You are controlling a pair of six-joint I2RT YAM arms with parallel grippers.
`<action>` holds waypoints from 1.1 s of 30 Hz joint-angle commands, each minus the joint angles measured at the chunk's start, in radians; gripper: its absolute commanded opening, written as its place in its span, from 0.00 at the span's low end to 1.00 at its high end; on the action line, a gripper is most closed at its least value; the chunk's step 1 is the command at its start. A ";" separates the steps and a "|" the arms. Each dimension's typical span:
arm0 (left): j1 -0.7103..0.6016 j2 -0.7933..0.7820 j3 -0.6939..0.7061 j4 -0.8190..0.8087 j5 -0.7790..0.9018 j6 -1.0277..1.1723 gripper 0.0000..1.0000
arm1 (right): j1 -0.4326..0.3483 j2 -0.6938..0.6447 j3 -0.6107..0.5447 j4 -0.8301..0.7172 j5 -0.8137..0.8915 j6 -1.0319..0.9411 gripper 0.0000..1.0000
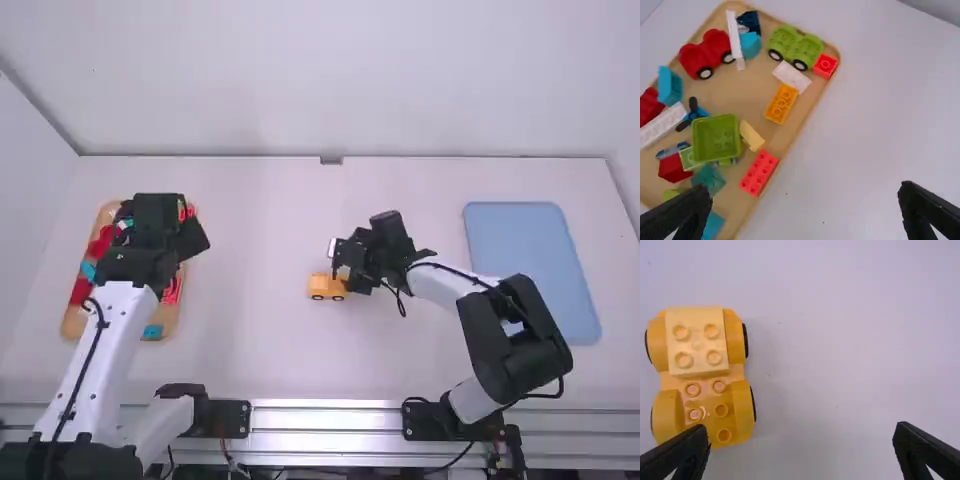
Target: Assemble lego blocks to make yellow taxi
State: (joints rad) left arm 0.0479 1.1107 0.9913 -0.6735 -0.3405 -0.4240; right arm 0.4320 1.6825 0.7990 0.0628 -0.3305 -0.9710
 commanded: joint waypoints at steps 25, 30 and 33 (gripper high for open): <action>0.274 0.620 0.323 -0.201 0.229 0.026 0.99 | 0.019 -0.023 -0.001 0.065 -0.002 0.002 0.98; 0.291 0.660 0.322 -0.208 0.132 -0.183 1.00 | 0.021 -0.023 -0.001 0.065 -0.005 0.002 0.98; 0.301 0.670 0.301 -0.188 0.133 -0.216 0.99 | 0.018 -0.023 -0.001 0.065 -0.005 0.006 0.98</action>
State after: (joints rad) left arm 0.3363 1.7691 1.2873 -0.8658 -0.1799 -0.5682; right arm 0.4515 1.6825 0.7990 0.1280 -0.3305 -0.9714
